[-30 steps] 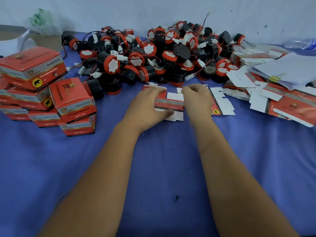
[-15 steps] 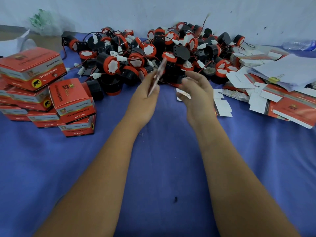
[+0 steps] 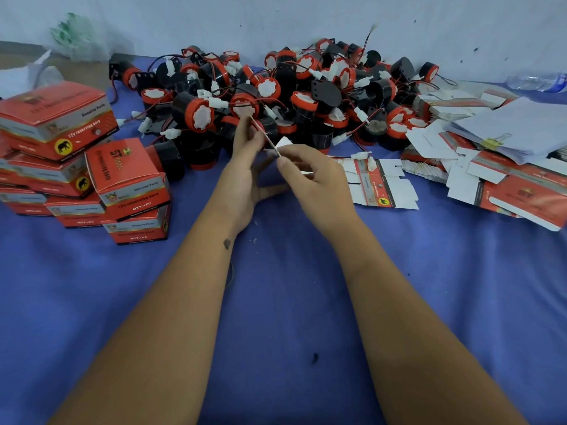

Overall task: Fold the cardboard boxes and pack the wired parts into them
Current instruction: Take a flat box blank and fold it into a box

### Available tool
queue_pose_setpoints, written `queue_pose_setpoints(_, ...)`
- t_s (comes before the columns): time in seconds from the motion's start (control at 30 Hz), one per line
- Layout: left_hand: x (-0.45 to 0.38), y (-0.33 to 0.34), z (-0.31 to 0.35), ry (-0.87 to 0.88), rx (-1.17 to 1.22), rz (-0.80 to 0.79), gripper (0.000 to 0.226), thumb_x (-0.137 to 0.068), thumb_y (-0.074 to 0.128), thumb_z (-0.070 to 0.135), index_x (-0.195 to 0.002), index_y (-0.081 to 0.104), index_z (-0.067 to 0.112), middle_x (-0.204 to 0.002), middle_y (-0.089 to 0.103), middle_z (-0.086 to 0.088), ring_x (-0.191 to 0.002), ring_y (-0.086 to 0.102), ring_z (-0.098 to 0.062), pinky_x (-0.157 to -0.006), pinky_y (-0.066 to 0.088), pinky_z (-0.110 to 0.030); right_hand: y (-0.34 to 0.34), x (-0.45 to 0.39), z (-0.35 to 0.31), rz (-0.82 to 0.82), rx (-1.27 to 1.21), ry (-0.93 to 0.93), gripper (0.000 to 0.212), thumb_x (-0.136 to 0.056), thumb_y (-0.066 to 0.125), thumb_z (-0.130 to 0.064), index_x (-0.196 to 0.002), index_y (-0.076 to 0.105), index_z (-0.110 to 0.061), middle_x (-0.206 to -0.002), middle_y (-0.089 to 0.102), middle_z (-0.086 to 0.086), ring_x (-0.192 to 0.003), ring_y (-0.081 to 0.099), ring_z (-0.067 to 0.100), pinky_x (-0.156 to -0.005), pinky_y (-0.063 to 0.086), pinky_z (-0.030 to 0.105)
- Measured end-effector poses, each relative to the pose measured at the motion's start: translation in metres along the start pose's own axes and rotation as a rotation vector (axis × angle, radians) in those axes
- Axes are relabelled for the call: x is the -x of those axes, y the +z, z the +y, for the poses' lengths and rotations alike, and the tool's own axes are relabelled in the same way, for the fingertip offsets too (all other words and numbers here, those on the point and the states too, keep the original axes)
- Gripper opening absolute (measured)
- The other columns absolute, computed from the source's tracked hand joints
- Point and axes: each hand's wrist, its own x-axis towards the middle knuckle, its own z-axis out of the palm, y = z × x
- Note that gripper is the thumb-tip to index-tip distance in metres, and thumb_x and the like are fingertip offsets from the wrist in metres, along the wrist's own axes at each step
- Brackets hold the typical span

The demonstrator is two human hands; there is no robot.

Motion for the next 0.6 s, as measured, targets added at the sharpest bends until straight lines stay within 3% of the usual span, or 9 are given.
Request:
queue_pose_setpoints(0.07, 0.000, -0.001, -0.001, 0.098, -0.145, 0.049, 0.047, -0.102, 0.053, 0.025, -0.145, 0.037, 0.036, -0.143, 0.051, 0.001, -0.127, 0.055, -0.018, -0.101, 0.051, -0.051, -0.002, 0.000, -0.002, 0.038, -0.020, -0.029, 0.021, -0.096, 0.050, -0.025, -0.100, 0.070, -0.024, -0.091, 0.069, -0.008, -0.087, 0.061, 0.013, -0.077, 0.050, 0.038)
queue_pose_setpoints(0.1, 0.001, -0.001, -0.001, 0.143, -0.205, 0.079, 0.047, -0.099, 0.057, 0.022, -0.141, 0.039, 0.033, -0.142, 0.051, 0.002, -0.128, 0.053, -0.015, -0.104, 0.049, -0.052, -0.003, 0.000, -0.003, 0.061, -0.022, -0.033, 0.022, -0.096, 0.047, -0.026, -0.095, 0.069, -0.027, -0.087, 0.067, -0.008, -0.083, 0.059, 0.013, -0.074, 0.047, 0.036)
queue_pose_setpoints(0.2, 0.005, 0.002, 0.000, 0.227, -0.272, 0.174, 0.035, -0.093, 0.066, 0.020, -0.119, 0.043, 0.023, -0.121, 0.059, 0.005, -0.117, 0.059, -0.010, -0.102, 0.050, -0.051, -0.004, -0.001, -0.006, 0.124, 0.025, -0.030, 0.026, -0.097, 0.044, -0.026, -0.077, 0.057, -0.035, -0.070, 0.056, -0.013, -0.068, 0.047, 0.003, -0.061, 0.037, 0.024)
queue_pose_setpoints(0.27, 0.008, 0.004, 0.002, 0.297, -0.301, 0.218, 0.032, -0.092, 0.068, 0.019, -0.111, 0.042, 0.021, -0.116, 0.059, -0.004, -0.113, 0.061, -0.015, -0.099, 0.051, -0.051, -0.003, -0.001, -0.010, 0.161, 0.094, -0.050, 0.027, -0.099, 0.046, -0.024, -0.074, 0.053, -0.032, -0.064, 0.050, -0.014, -0.064, 0.045, 0.003, -0.055, 0.032, 0.018)
queue_pose_setpoints(0.33, 0.010, 0.009, 0.005, 0.405, -0.329, 0.239, 0.031, -0.092, 0.068, 0.016, -0.110, 0.043, 0.017, -0.117, 0.057, -0.015, -0.113, 0.061, -0.023, -0.098, 0.052, -0.046, -0.002, 0.000, -0.012, 0.183, 0.181, -0.095, 0.020, -0.097, 0.051, -0.023, -0.079, 0.059, -0.022, -0.067, 0.055, -0.011, -0.065, 0.049, 0.007, -0.056, 0.037, 0.022)
queue_pose_setpoints(0.4, 0.012, 0.013, 0.008, 0.520, -0.367, 0.247, 0.029, -0.092, 0.068, 0.012, -0.111, 0.046, 0.015, -0.116, 0.056, -0.016, -0.110, 0.060, -0.026, -0.094, 0.052, -0.033, -0.001, 0.000, -0.012, 0.227, 0.293, -0.139, 0.018, -0.095, 0.056, -0.021, -0.084, 0.068, -0.012, -0.073, 0.062, -0.001, -0.068, 0.054, 0.017, -0.059, 0.043, 0.036)
queue_pose_setpoints(0.47, 0.014, 0.017, 0.009, 0.588, -0.398, 0.258, 0.030, -0.091, 0.068, 0.010, -0.112, 0.048, 0.017, -0.120, 0.054, -0.017, -0.111, 0.058, -0.026, -0.090, 0.052, -0.028, -0.002, -0.001, -0.012, 0.289, 0.351, -0.156, 0.018, -0.093, 0.059, -0.020, -0.085, 0.072, -0.010, -0.077, 0.064, 0.005, -0.073, 0.056, 0.023, -0.059, 0.044, 0.040)
queue_pose_setpoints(0.6, 0.014, 0.016, 0.008, 0.616, -0.479, 0.345, 0.029, -0.090, 0.068, 0.019, -0.113, 0.049, 0.019, -0.122, 0.052, -0.015, -0.114, 0.055, -0.029, -0.090, 0.054, -0.045, -0.005, -0.002, -0.009, 0.385, 0.422, -0.201, 0.013, -0.090, 0.066, -0.016, -0.088, 0.073, -0.006, -0.086, 0.065, 0.009, -0.084, 0.057, 0.028, -0.063, 0.044, 0.039)
